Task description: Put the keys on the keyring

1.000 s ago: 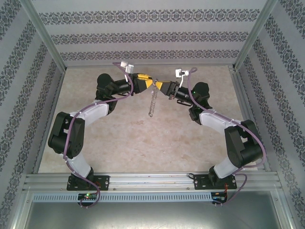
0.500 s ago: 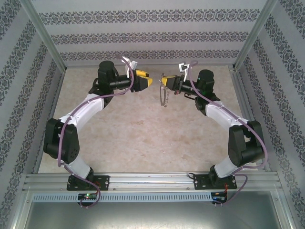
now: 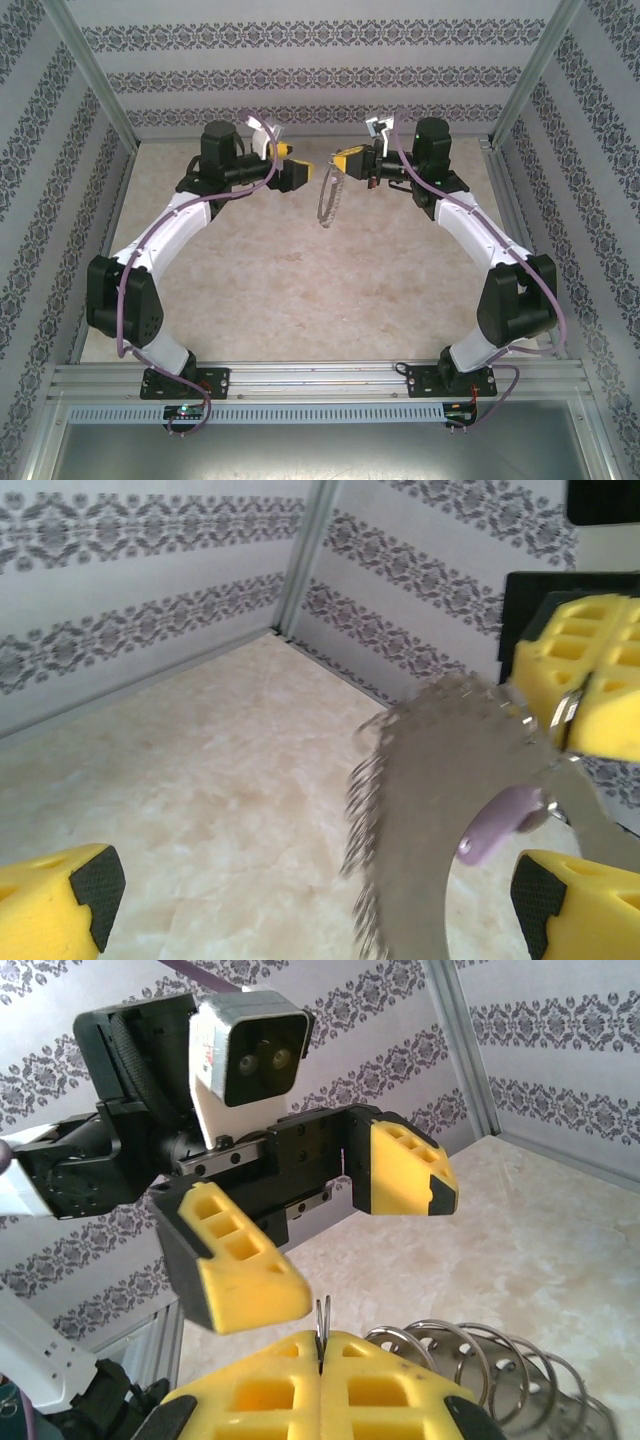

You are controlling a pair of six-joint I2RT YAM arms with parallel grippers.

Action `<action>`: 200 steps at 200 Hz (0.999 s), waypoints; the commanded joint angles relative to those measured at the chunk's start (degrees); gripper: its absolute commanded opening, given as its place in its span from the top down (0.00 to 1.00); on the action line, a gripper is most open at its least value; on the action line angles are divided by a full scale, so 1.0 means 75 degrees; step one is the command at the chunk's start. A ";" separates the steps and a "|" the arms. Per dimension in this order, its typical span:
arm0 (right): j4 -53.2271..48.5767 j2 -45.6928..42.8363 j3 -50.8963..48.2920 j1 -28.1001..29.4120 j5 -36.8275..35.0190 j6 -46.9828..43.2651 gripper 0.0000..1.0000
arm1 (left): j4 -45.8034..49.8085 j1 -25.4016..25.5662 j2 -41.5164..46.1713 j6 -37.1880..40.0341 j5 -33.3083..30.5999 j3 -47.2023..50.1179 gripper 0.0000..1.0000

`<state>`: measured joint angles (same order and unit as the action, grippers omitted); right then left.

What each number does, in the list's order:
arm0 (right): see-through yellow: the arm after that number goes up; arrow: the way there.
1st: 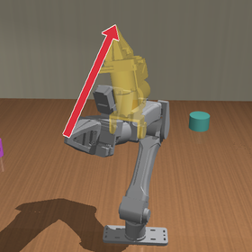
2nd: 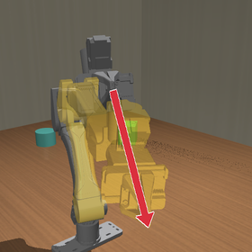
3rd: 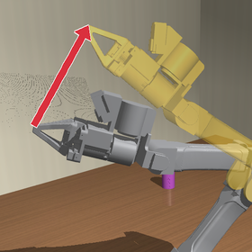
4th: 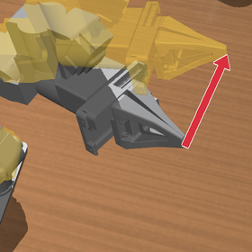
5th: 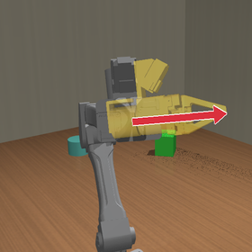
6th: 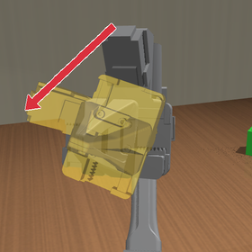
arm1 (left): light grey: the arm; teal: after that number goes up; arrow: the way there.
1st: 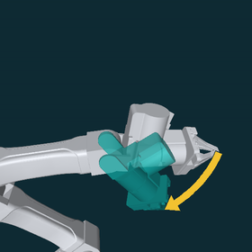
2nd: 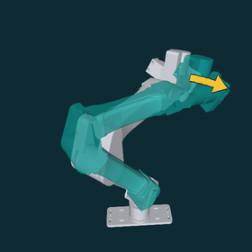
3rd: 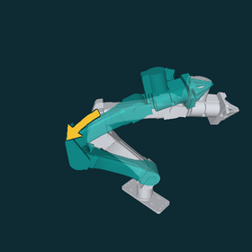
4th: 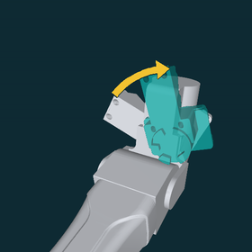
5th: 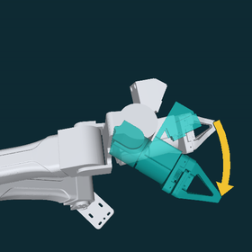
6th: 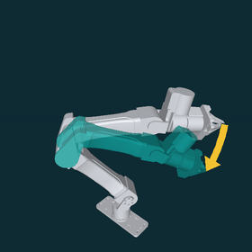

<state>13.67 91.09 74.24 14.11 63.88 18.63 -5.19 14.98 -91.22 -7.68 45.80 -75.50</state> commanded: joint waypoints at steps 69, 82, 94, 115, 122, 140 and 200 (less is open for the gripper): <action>-0.1724 0.0633 0.1479 0.0015 0.0736 -0.1268 1.00 | 0.0192 -0.0368 -0.0261 -0.0017 -0.0081 -0.0865 0.00; -0.2133 0.0708 0.1699 0.0024 0.0819 -0.1555 1.00 | -0.0029 -0.0421 -0.0318 0.0017 0.0083 -0.0899 0.00; -0.2496 0.0756 0.1874 0.0018 0.0874 -0.1787 1.00 | -0.0205 -0.0417 -0.0353 0.0033 0.0247 -0.0920 0.00; -0.3155 0.0802 0.2146 0.0029 0.0946 -0.2259 1.00 | 0.0205 -0.0419 -0.0489 0.0160 0.0723 -0.1267 0.04; -0.3452 0.0817 0.2244 0.0038 0.0920 -0.2452 1.00 | 0.0536 -0.0421 -0.0553 0.0280 0.0938 -0.1441 0.07; -0.4179 0.0880 0.2526 0.0102 0.0832 -0.2985 1.00 | 0.1462 -0.0427 -0.0734 0.0521 0.1290 -0.1930 0.12; -0.5837 0.1204 0.3244 0.0402 0.0473 -0.4183 1.00 | 0.2522 -0.0414 -0.0837 0.0630 0.2509 -0.2286 0.34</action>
<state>-25.52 99.42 96.23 16.40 66.94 -7.70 8.93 12.47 -97.54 -4.14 58.70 -91.66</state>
